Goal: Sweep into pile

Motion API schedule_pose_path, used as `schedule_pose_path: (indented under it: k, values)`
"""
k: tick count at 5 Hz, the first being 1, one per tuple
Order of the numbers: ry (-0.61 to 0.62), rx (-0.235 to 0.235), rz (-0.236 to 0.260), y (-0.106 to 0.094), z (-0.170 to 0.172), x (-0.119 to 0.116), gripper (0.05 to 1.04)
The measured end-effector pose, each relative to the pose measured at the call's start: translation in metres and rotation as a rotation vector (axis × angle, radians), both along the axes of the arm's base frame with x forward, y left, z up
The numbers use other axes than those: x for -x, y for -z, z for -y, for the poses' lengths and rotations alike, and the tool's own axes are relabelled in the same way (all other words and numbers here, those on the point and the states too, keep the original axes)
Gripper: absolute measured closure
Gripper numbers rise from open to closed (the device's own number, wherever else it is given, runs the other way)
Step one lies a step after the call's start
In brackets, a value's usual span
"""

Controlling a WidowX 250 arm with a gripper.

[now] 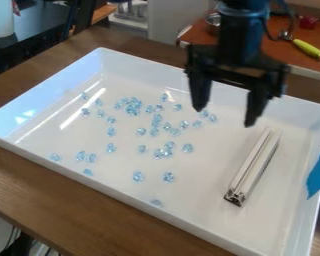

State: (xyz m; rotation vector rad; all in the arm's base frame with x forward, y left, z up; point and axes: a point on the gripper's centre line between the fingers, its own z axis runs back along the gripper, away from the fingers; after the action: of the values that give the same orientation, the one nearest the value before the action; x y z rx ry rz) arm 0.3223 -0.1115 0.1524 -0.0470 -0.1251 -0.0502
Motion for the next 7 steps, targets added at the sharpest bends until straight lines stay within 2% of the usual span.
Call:
schedule_pose_path:
  k: [2,3,4,5,7]
  values:
    - [-0.021,-0.059,0.035,0.032,0.031,-0.009,0.084]
    - [-0.028,-0.089,0.023,0.048,0.036,-0.011,0.083]
    - [-0.042,-0.098,0.032,0.052,0.037,-0.019,0.094]
    - [-0.037,-0.111,0.036,0.061,0.038,-0.025,0.163]
    - [-0.047,-0.109,0.005,0.062,0.011,-0.032,0.711]
